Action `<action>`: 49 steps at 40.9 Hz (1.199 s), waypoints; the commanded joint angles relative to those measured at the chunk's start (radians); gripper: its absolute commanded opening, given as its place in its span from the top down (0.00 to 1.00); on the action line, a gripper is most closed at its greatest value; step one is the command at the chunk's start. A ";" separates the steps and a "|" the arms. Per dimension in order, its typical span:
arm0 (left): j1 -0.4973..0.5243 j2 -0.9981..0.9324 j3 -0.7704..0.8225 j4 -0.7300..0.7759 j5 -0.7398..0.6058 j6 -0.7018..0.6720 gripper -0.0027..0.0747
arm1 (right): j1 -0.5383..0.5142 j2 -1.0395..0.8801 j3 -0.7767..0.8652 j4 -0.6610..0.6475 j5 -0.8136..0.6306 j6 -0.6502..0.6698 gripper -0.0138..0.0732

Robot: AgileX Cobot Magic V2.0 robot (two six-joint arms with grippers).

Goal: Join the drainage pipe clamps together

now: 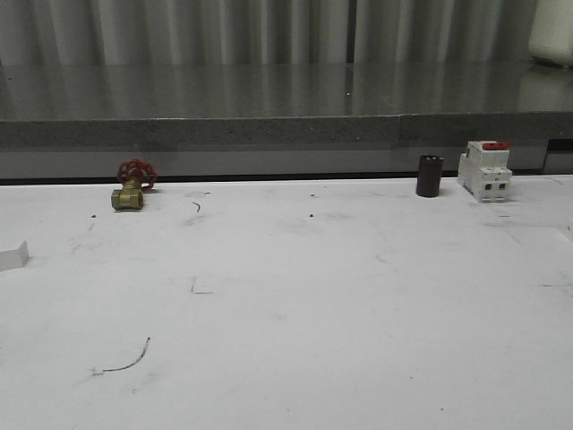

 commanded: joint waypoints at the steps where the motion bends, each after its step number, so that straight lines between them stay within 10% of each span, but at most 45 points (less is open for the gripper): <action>1: 0.001 -0.019 -0.001 -0.010 -0.086 0.003 0.99 | -0.006 -0.016 -0.005 0.004 -0.077 -0.006 0.92; 18: 0.001 -0.019 -0.001 -0.003 -0.131 0.003 0.99 | -0.006 -0.016 -0.005 0.011 -0.113 -0.006 0.92; 27: 0.001 -0.019 -0.048 -0.007 -0.381 0.003 0.99 | -0.006 -0.016 -0.094 0.021 -0.222 -0.006 0.92; 37: 0.001 0.157 -0.307 0.056 -0.083 0.003 0.99 | -0.007 0.133 -0.418 0.033 0.118 -0.005 0.91; 49: 0.001 0.374 -0.399 0.088 -0.092 0.003 0.99 | -0.006 0.397 -0.523 0.033 0.124 -0.005 0.90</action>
